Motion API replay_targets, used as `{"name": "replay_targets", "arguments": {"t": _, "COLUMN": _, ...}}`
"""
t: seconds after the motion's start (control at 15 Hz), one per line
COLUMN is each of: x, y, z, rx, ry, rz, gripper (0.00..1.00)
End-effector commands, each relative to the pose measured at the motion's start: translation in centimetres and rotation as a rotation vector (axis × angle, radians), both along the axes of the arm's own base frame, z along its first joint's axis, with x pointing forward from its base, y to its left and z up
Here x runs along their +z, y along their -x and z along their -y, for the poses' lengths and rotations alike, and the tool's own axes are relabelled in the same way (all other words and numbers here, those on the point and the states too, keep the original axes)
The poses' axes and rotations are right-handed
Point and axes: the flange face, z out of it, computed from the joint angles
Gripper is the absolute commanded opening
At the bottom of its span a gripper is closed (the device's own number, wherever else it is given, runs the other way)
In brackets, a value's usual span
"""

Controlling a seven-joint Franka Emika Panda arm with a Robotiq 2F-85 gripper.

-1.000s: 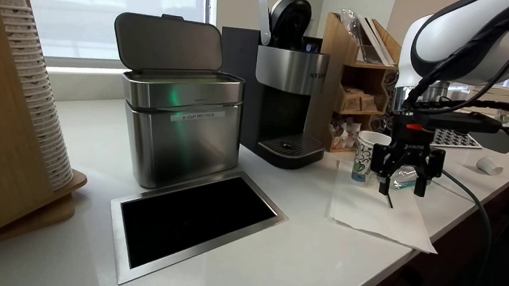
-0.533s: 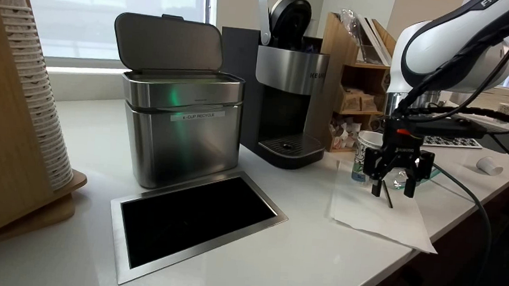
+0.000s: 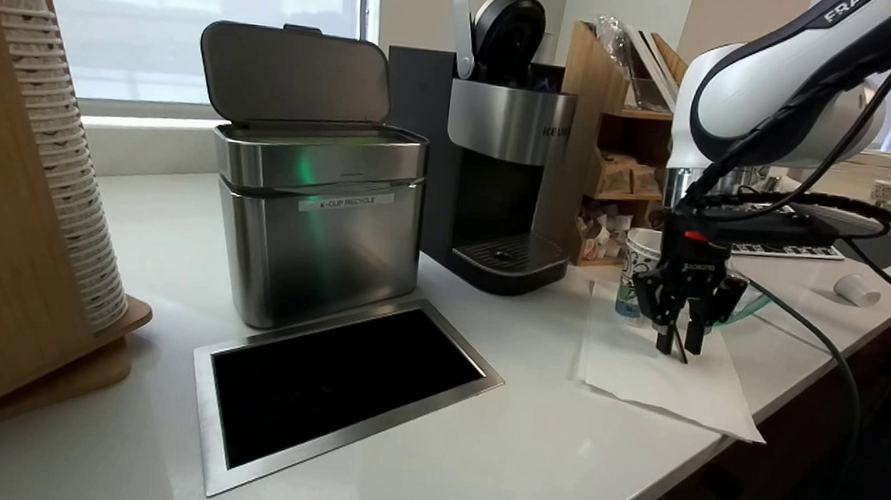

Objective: Put the black straw from the napkin in the stacked coffee cups on the napkin.

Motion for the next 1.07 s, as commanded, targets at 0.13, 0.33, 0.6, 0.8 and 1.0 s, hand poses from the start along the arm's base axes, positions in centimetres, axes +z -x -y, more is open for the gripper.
{"name": "replay_targets", "arguments": {"t": 0.13, "x": -0.48, "y": -0.35, "z": -0.17, "rx": -0.006, "ry": 0.012, "rz": -0.002, "gripper": 0.45}}
{"name": "replay_targets", "arguments": {"t": 0.33, "x": -0.44, "y": -0.13, "z": -0.05, "rx": -0.011, "ry": 0.014, "rz": -0.006, "gripper": 0.51}}
{"name": "replay_targets", "arguments": {"t": 0.6, "x": -0.66, "y": 0.10, "z": 0.33, "rx": -0.022, "ry": 0.011, "rz": -0.008, "gripper": 0.46}}
{"name": "replay_targets", "arguments": {"t": 0.8, "x": -0.88, "y": 0.29, "z": 0.55, "rx": -0.029, "ry": 0.009, "rz": -0.010, "gripper": 0.42}}
{"name": "replay_targets", "arguments": {"t": 1.0, "x": -0.93, "y": 0.36, "z": 0.57, "rx": -0.030, "ry": 0.008, "rz": -0.009, "gripper": 0.39}}
